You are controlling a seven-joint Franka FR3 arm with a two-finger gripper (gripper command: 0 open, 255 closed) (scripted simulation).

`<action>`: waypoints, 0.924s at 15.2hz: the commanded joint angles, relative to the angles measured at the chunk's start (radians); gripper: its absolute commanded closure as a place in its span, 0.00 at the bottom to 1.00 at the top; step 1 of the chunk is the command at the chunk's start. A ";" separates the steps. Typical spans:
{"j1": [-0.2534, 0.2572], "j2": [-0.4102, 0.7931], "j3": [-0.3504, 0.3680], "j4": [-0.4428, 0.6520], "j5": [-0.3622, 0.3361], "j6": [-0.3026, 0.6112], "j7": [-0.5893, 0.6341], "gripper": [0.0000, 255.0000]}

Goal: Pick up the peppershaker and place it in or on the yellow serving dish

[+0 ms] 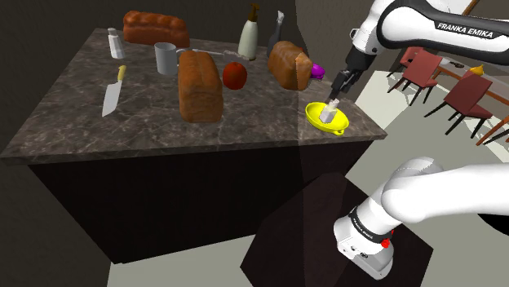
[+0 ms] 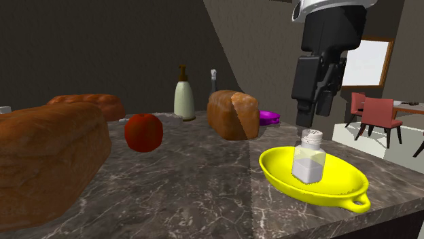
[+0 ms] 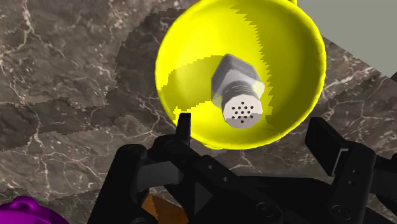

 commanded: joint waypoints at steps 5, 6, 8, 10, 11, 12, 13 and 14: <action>0.004 0.010 0.011 0.107 0.009 -0.097 -0.003 0.00; 0.005 0.015 0.014 0.137 0.012 -0.123 -0.003 0.00; 0.005 0.015 0.014 0.137 0.012 -0.123 -0.003 0.00; 0.005 0.015 0.014 0.137 0.012 -0.123 -0.003 0.00; 0.005 0.015 0.014 0.137 0.012 -0.123 -0.003 0.00; 0.005 0.015 0.014 0.137 0.012 -0.123 -0.004 0.00; 0.005 0.015 0.014 0.137 0.012 -0.123 -0.003 0.00; 0.005 0.015 0.014 0.137 0.012 -0.123 -0.003 0.00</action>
